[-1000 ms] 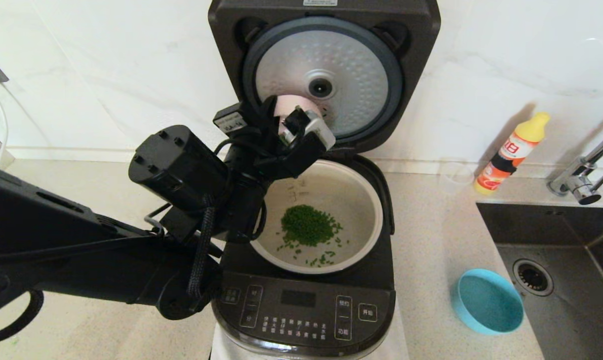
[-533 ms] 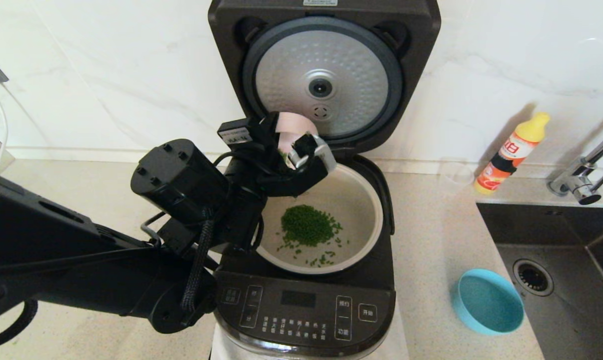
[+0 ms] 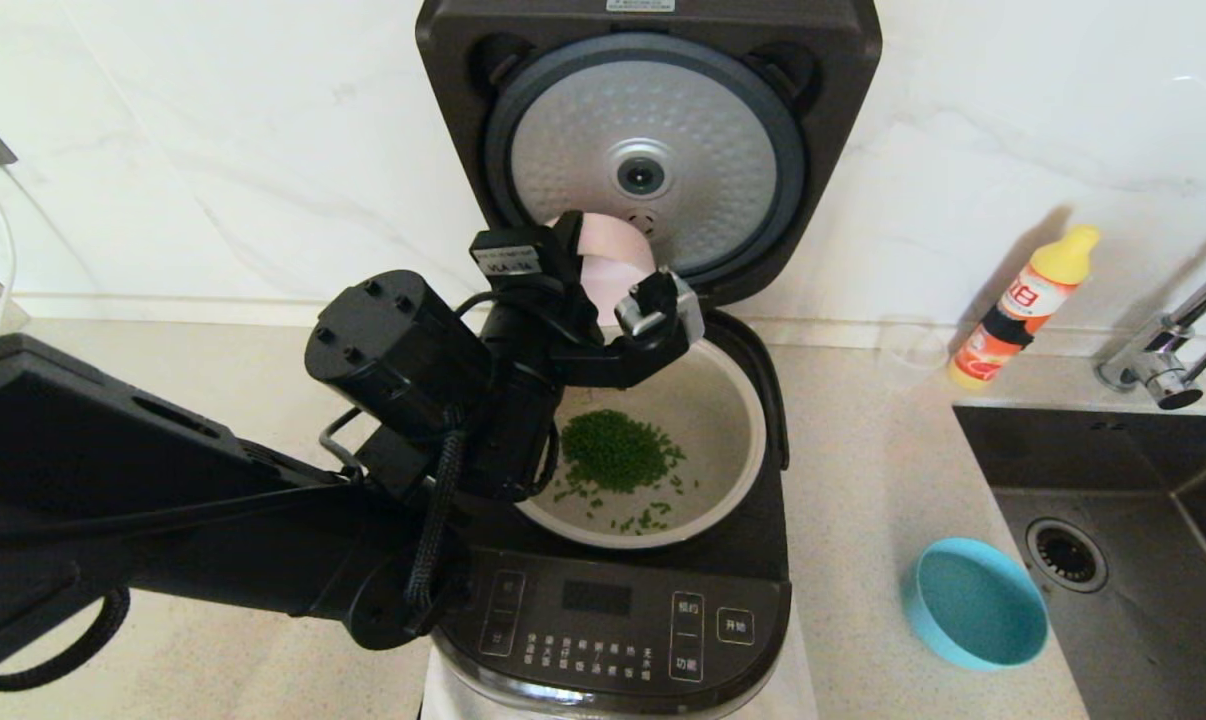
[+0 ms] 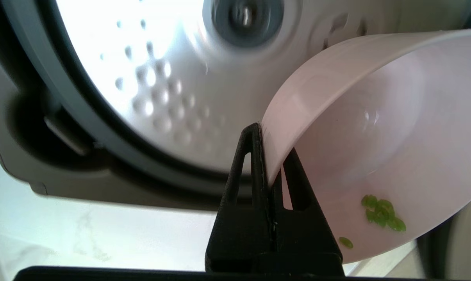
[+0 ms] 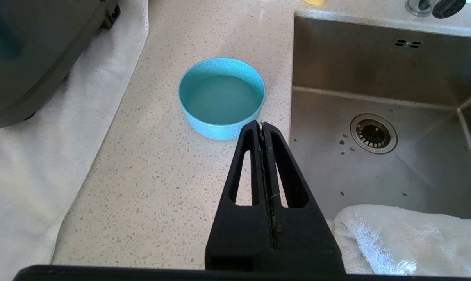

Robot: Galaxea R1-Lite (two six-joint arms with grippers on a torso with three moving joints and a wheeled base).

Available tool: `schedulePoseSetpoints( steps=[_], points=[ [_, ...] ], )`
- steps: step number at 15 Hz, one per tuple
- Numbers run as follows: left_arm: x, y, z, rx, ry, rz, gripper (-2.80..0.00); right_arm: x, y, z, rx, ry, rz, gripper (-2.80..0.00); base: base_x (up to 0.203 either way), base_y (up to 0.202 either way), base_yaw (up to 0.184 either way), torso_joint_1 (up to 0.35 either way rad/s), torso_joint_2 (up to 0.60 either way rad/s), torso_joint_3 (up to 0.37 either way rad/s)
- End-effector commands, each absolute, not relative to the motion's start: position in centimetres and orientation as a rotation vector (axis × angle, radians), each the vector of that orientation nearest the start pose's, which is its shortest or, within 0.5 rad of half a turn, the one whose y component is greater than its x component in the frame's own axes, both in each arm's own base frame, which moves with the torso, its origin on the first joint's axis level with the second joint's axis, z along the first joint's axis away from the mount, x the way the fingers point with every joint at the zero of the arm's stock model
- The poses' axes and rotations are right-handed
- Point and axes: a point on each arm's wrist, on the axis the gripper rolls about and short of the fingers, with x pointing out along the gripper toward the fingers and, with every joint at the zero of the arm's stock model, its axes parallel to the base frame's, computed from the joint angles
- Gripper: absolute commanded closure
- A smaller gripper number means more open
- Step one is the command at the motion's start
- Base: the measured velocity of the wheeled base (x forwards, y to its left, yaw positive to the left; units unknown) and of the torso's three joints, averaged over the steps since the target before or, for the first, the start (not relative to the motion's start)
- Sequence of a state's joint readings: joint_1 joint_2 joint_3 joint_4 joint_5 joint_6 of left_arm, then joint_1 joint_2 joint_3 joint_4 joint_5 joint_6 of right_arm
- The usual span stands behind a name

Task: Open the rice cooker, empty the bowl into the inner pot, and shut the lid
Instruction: Pour the chopped green onions from the bowl into the rice cooker

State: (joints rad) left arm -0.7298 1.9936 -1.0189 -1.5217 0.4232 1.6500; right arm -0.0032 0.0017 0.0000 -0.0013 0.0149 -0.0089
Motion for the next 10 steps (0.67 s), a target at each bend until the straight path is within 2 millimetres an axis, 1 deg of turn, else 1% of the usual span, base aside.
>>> schedulePoseSetpoints(
  steps=[1, 3, 5, 8, 10],
  points=[
    [28.0, -24.9, 22.0, 1.300, -0.581, 0.132, 0.00, -2.3, 0.0, 7.5, -0.009, 0.001, 0.012, 0.00, 0.000, 0.000, 0.000, 0.000, 0.00, 0.000],
    [27.7, -25.0, 23.1, 1.247, -0.603, 0.143, 0.00, -2.3, 0.0, 7.5, -0.009, 0.001, 0.012, 0.00, 0.000, 0.000, 0.000, 0.000, 0.00, 0.000],
    [26.8, -24.1, 24.9, 1.188, -0.604, 0.185, 0.00, -2.3, 0.0, 7.6, -0.009, 0.000, 0.012, 0.00, 0.000, 0.000, 0.000, 0.000, 0.00, 0.000],
    [25.9, -22.9, 26.7, 1.080, -0.541, 0.256, 0.00, -2.3, 0.0, 7.6, -0.009, 0.000, 0.012, 0.00, 0.000, 0.000, 0.000, 0.000, 0.00, 0.000],
    [25.3, -22.2, 27.1, 1.021, -0.471, 0.300, 0.00, -2.3, 0.0, 7.6, -0.009, 0.000, 0.012, 0.00, 0.000, 0.000, 0.000, 0.000, 0.00, 0.000]
  ],
)
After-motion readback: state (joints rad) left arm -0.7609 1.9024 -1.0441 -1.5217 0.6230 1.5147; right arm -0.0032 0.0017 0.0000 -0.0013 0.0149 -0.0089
